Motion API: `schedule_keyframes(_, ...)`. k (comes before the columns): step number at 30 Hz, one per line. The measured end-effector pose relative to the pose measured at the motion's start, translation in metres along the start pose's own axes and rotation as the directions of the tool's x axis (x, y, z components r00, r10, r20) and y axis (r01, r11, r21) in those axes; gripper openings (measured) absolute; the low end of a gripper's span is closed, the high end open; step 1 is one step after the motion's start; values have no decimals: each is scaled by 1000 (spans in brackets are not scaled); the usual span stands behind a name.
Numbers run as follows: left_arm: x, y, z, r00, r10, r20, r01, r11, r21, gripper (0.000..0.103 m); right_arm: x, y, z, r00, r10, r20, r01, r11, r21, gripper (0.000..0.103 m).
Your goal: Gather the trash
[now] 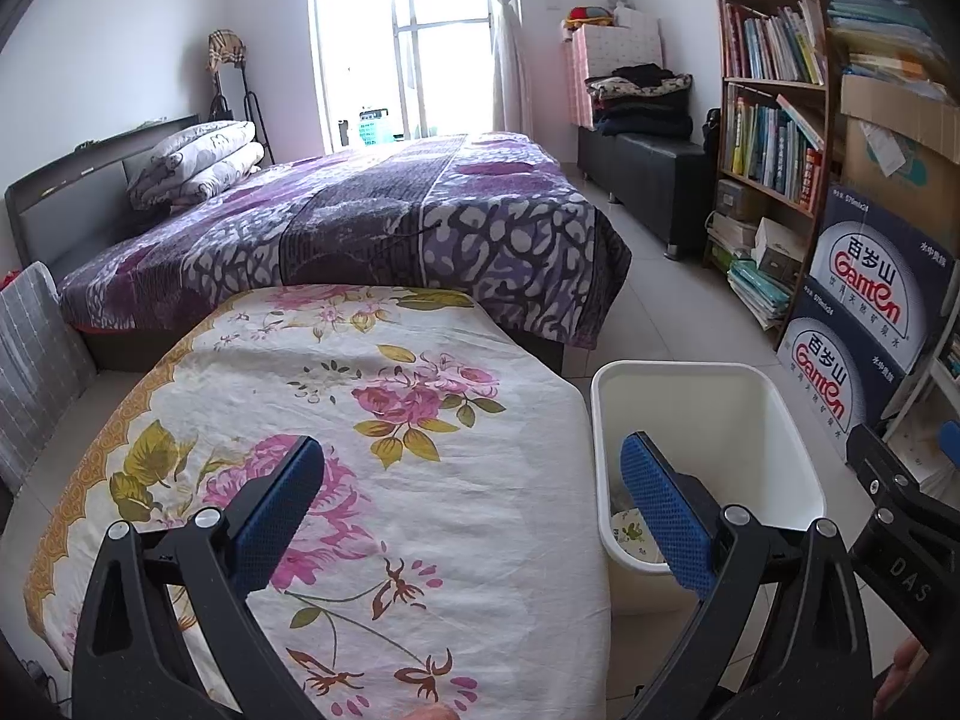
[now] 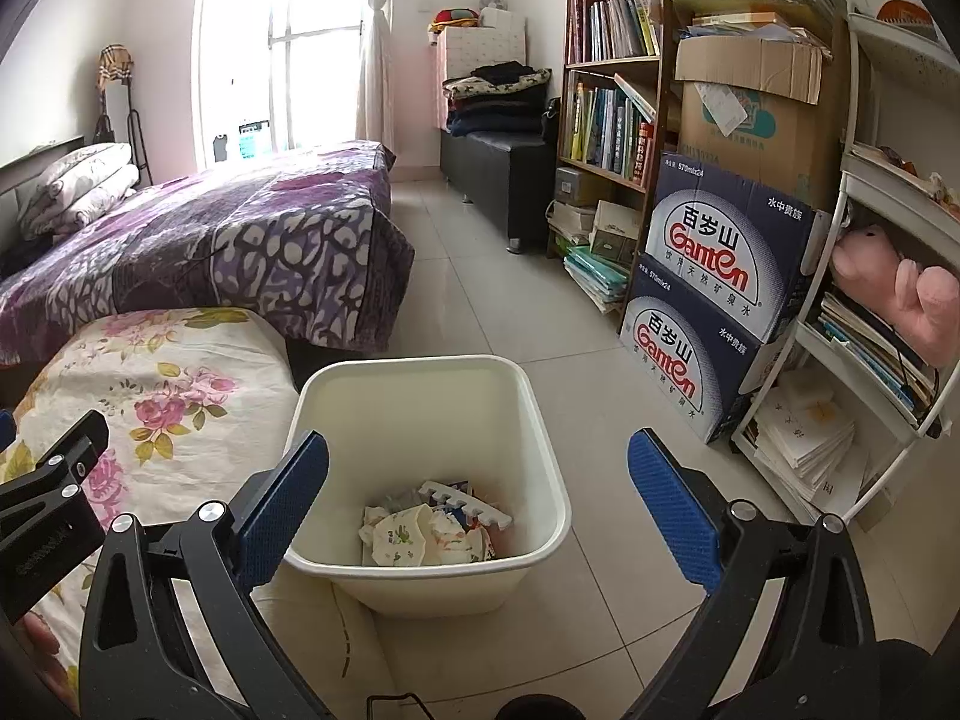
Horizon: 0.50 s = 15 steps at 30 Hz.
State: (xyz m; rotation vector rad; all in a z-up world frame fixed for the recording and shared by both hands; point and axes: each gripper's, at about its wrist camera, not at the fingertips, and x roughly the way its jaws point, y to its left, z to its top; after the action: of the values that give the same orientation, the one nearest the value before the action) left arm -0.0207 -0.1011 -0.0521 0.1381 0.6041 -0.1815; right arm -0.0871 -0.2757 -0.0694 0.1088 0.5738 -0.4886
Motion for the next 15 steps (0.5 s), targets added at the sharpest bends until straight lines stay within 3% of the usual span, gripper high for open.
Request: schedule_keyframes(15,-2,-1,-1,1000,-10,27,9,1000,18,96,3,7,-6,1000,15,-19,-15,1000,4,96)
